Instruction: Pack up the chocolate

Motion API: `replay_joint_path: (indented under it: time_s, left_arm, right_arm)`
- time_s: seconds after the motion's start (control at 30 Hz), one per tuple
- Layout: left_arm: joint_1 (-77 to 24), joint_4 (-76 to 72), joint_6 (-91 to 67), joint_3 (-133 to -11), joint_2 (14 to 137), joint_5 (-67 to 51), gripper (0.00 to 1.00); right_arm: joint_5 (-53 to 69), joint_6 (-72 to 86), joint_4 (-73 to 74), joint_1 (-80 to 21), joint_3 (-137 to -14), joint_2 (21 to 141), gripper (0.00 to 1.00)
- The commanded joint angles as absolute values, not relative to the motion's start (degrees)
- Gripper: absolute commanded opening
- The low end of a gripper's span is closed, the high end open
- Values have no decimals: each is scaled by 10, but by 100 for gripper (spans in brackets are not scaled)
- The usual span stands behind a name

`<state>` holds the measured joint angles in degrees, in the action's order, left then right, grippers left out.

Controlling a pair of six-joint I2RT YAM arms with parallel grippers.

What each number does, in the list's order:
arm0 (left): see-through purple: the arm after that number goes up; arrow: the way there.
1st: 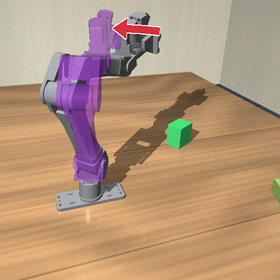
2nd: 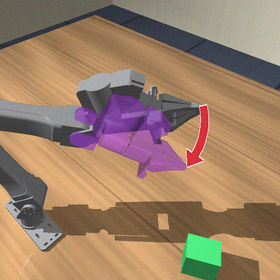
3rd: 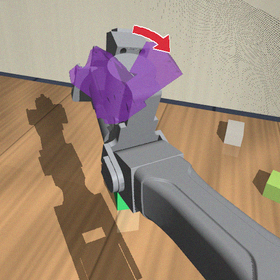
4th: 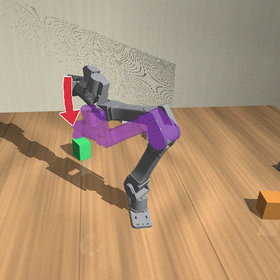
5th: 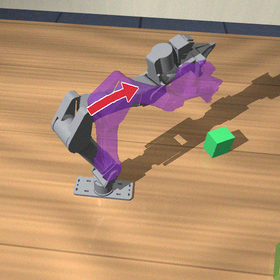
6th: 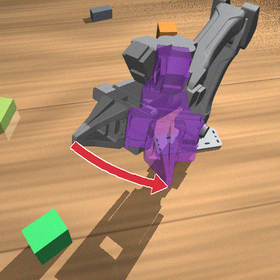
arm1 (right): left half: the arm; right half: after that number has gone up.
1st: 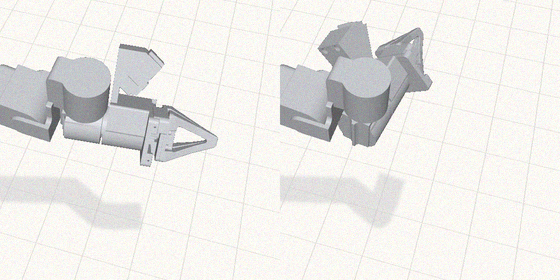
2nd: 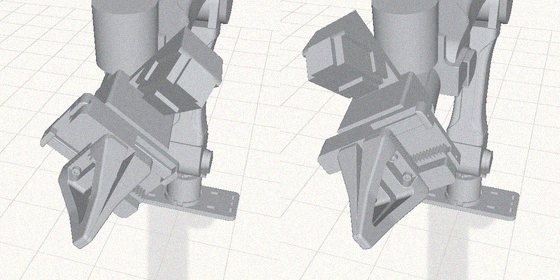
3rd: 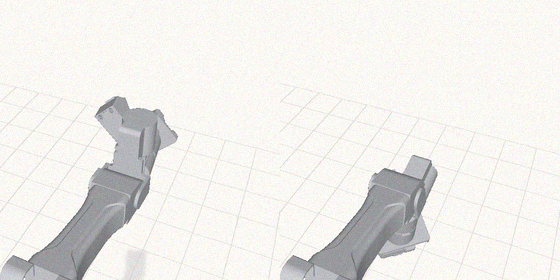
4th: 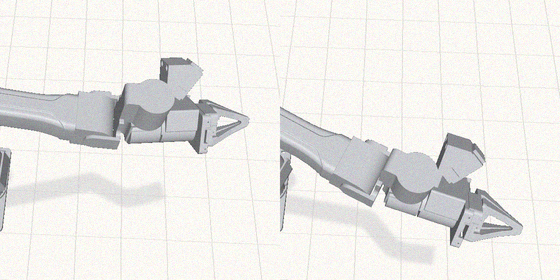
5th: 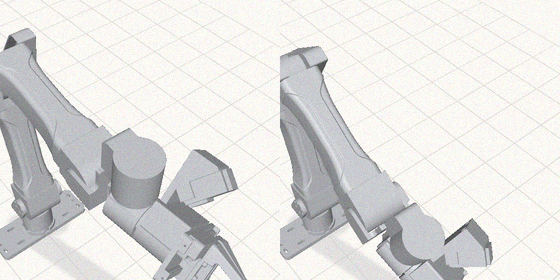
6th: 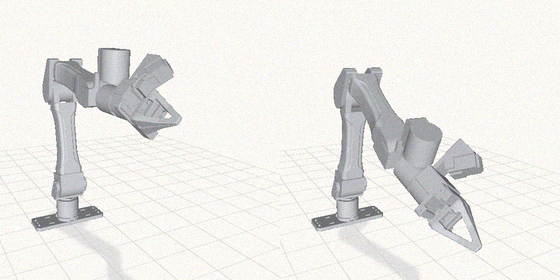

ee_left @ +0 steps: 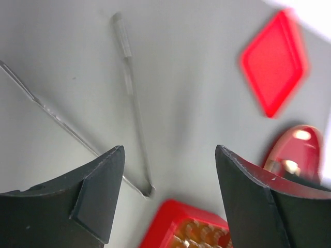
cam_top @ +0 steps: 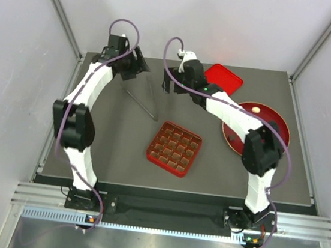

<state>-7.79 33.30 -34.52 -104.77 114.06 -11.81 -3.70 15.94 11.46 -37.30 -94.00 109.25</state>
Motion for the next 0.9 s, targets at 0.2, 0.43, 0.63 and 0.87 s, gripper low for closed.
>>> replay_joint_path:
  time_s: [0.2,0.43,0.63,0.87]
  left_arm:
    - [-82,284,-331,-926,925,-129,77]
    - [-83,286,-318,-861,790,-97,77]
    - [-83,265,-335,-767,689,-50,76]
    - [-83,252,-345,-691,576,55,76]
  right_arm:
    - [-63,149,142,-417,-1160,1278,100]
    - [-75,134,143,-444,-1206,1342,100]
    - [-130,68,163,-482,-1249,1387,100]
    - [-178,44,170,-490,-1248,1408,100]
